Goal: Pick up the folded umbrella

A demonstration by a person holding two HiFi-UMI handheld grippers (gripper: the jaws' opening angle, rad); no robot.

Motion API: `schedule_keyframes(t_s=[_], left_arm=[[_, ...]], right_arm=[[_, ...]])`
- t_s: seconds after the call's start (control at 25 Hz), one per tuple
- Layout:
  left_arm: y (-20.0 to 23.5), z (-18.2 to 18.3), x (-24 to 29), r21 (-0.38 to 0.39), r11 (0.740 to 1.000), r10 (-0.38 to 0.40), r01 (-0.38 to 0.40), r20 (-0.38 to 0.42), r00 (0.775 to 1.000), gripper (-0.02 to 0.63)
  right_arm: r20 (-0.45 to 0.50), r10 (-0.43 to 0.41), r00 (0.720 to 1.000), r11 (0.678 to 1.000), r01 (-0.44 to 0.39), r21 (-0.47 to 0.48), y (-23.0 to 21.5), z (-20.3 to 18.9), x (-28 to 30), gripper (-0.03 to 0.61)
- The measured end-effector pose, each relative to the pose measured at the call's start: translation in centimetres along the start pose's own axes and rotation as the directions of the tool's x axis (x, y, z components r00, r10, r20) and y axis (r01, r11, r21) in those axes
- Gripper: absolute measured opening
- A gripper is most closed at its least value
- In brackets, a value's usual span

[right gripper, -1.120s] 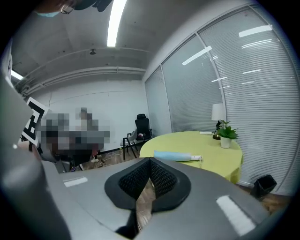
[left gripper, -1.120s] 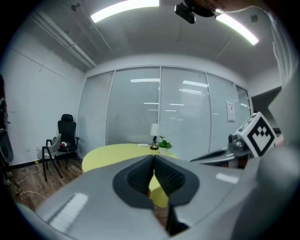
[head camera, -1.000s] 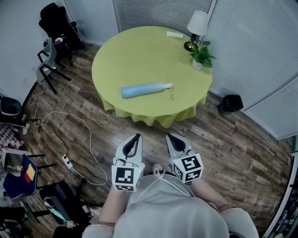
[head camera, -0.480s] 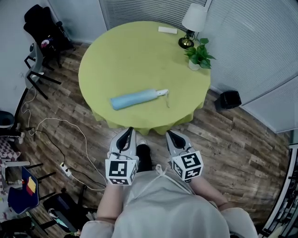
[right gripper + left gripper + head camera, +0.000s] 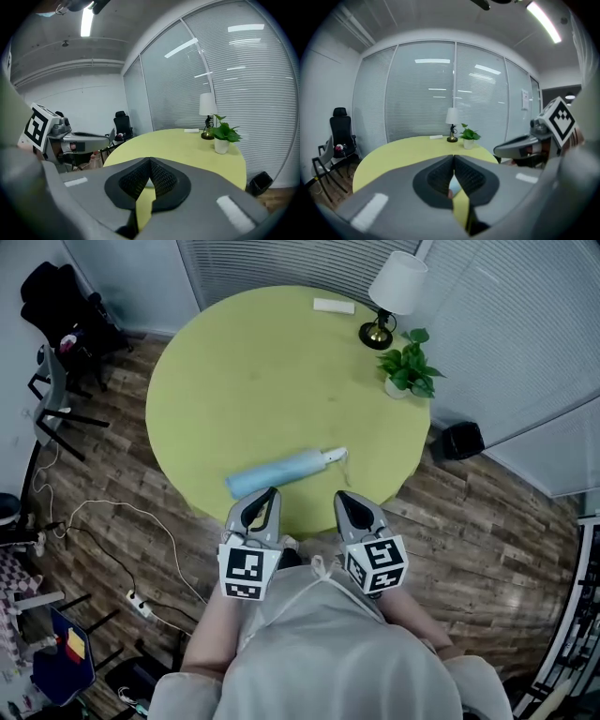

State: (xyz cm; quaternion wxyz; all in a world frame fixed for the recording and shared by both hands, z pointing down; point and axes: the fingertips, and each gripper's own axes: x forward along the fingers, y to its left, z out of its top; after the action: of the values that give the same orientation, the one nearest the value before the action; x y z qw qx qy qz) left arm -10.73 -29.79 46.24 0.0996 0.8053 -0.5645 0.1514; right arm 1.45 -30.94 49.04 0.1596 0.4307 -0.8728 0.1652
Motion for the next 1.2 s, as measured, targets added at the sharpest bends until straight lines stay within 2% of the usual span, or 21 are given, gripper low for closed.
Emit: schedule_keyframes(t_s=[0.12, 0.24, 0.44, 0.6, 0.68, 0.84, 1.0, 1.2], left_arm=[[1.4, -0.8, 2.5, 0.049, 0.996, -0.068, 0.070, -0.053, 0.996, 0.006], [2.1, -3.6, 5.6, 0.105, 0.980, -0.149, 0.171, -0.193, 0.970, 0.015], [2.4, -7.8, 10.4, 0.181, 0.921, -0.256, 0.344, -0.383, 0.887, 0.194], [2.0, -11.2, 13.4, 0.197, 0.853, -0.329, 0.484, -0.516, 0.791, 0.316], [1.8, -13.2, 14.5, 0.215, 0.820, -0.335, 0.530, -0.572, 0.749, 0.359], [1.6, -16.7, 15.9, 0.219, 0.779, -0.328, 0.588, -0.658, 0.678, 0.396], [1.0, -18.3, 16.9, 0.165, 0.763, -0.351, 0.625, -0.706, 0.615, 0.402], [0.8, -20.6, 17.6, 0.198, 0.709, -0.297, 0.676, -0.786, 0.542, 0.356]], right_arm=[[-0.011, -0.025, 1.000, 1.000, 0.026, 0.018, -0.6, 0.3, 2.5, -0.002], [-0.028, -0.047, 0.999, 0.999, 0.048, 0.026, -1.4, 0.1, 4.5, -0.002], [-0.085, -0.081, 0.993, 0.995, 0.085, 0.052, -3.0, -1.1, 7.1, -0.002], [-0.114, -0.095, 0.989, 0.991, 0.105, 0.083, -4.2, -2.1, 9.2, -0.002], [-0.120, -0.092, 0.989, 0.991, 0.102, 0.087, -4.3, -2.5, 9.9, -0.002], [-0.125, -0.083, 0.989, 0.992, 0.094, 0.083, -4.1, -2.6, 11.1, -0.002], [-0.131, -0.077, 0.988, 0.993, 0.088, 0.080, -4.2, -2.8, 11.8, -0.002], [-0.149, -0.073, 0.986, 0.994, 0.085, 0.071, -4.3, -3.0, 11.9, -0.002]])
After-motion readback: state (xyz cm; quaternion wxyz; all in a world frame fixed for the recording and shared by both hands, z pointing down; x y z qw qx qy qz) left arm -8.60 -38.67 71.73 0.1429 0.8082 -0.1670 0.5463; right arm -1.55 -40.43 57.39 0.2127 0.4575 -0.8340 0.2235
